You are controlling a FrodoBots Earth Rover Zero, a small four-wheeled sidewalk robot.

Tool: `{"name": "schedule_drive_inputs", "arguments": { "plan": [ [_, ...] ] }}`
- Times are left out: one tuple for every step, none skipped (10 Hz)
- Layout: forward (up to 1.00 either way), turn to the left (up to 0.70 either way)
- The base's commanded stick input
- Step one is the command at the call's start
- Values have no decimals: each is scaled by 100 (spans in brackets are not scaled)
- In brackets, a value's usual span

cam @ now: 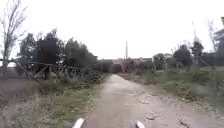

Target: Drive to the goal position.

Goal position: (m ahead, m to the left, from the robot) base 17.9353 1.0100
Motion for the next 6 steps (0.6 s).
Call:
{"name": "schedule_drive_inputs", "arguments": {
  "plan": [
    [70,0],
    [70,0],
    [70,0],
    [70,0],
    [70,-28],
    [70,-22]
  ]
}}
